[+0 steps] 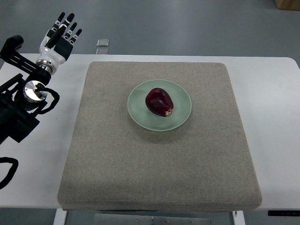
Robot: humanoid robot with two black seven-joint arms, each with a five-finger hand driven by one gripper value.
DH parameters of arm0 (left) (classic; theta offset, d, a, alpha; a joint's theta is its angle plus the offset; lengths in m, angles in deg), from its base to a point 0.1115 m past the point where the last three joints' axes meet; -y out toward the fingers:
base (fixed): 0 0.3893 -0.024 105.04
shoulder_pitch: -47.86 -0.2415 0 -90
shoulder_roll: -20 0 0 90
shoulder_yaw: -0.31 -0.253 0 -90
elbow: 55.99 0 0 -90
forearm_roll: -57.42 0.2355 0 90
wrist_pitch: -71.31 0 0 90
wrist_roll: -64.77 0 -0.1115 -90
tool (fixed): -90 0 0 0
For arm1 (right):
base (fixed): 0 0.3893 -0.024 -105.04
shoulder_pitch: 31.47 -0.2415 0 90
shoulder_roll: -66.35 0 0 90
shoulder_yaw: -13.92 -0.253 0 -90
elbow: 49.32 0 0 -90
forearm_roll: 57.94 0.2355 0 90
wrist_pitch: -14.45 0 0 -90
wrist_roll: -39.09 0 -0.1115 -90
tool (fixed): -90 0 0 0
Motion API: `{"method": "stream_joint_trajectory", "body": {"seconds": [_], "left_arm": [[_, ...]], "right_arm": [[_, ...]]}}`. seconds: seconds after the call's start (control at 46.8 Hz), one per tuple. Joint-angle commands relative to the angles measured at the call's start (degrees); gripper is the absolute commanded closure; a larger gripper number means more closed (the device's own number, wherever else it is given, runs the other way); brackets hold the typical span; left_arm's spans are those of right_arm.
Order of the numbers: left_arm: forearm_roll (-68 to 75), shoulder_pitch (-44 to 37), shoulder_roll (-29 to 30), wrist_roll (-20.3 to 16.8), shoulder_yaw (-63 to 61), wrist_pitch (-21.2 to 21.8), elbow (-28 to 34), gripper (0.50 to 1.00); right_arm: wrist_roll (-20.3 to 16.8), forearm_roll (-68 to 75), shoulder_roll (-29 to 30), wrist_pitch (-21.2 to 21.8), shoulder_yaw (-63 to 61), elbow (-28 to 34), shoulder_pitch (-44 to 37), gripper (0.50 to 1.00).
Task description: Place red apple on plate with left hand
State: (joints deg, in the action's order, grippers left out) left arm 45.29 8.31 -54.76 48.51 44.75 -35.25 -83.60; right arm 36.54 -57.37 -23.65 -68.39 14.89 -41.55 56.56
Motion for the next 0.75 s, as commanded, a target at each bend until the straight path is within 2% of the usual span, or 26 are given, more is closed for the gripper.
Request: {"method": "stream_joint_trajectory", "body": {"seconds": [0.0,0.726], "left_arm": [[0.01,0.00,0.22,0.00,0.12,-0.13,0.01,0.500],[-0.08,0.62,1.63,0.00,0.56,-0.40,-0.51,0.500]], "right_arm": [[0.00,0.05,0.00,-0.05,-0.01,-0.04,0.12,0.570],[0.09,0.58,0.00,-0.66,-0.10,0.05,0.56,0.570]]}}
